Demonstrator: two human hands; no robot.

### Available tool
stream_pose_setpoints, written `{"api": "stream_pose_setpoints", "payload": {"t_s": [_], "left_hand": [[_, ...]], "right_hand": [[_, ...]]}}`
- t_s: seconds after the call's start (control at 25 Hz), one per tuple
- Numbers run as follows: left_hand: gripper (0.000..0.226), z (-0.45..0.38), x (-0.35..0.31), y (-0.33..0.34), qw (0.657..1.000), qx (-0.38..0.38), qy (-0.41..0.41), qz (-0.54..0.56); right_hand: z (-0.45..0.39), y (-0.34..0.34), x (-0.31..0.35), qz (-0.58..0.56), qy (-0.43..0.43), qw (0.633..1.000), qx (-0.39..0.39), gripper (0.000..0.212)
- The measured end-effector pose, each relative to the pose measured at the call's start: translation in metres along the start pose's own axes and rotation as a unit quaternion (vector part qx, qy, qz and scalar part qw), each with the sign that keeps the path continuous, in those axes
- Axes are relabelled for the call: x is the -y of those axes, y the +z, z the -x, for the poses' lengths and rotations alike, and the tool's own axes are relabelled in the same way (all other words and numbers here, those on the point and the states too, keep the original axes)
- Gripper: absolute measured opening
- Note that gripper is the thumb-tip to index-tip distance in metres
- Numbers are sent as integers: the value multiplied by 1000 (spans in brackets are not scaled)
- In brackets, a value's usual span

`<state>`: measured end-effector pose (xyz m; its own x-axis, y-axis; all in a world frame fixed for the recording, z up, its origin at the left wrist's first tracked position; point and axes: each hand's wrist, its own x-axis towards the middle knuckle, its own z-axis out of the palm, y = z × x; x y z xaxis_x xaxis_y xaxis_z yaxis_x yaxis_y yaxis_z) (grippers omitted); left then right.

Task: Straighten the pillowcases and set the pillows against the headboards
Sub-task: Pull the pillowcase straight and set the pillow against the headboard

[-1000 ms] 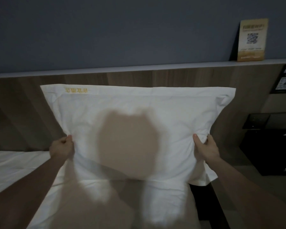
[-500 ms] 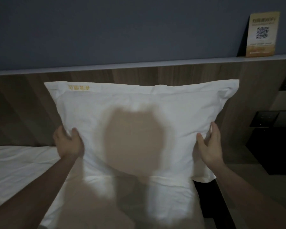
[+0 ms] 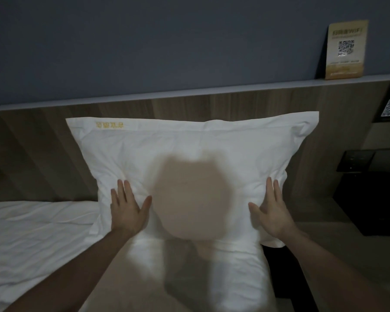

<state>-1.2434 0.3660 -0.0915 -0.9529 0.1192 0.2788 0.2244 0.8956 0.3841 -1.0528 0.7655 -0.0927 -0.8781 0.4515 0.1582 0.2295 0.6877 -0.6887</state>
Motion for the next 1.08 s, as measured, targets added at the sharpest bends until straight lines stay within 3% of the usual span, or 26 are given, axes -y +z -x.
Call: {"api": "stream_pose_setpoints", "payload": {"t_s": [0.12,0.28,0.36,0.48,0.64,0.8,0.92,1.08], "left_hand": [[111,18,-4,15,1000,12,-21,-11],[108,21,-11,27,998,8,-46,30],[104,20,-19,30,996,16,-80,37],[98,21,-36,31,992,29,-121,38],[93,52,-62,35,985,86,-150,25],[80,102,-89,19,955,266,-126,-44],[66,136,-141,-18,933,324,-156,3],[45,187,-225,-101,933,304,-162,103]], "right_hand": [[11,4,-6,-14,-11,1000,-8,102],[-2,3,-14,-36,-83,989,-117,95],[-13,5,-23,-35,-126,984,-123,94],[-14,12,-28,-77,-122,986,-87,98],[-2,7,-34,-74,-56,996,12,106],[15,-36,-23,-103,32,971,215,111],[19,-100,14,-62,104,945,303,88],[30,-184,82,-62,123,912,386,65]]}}
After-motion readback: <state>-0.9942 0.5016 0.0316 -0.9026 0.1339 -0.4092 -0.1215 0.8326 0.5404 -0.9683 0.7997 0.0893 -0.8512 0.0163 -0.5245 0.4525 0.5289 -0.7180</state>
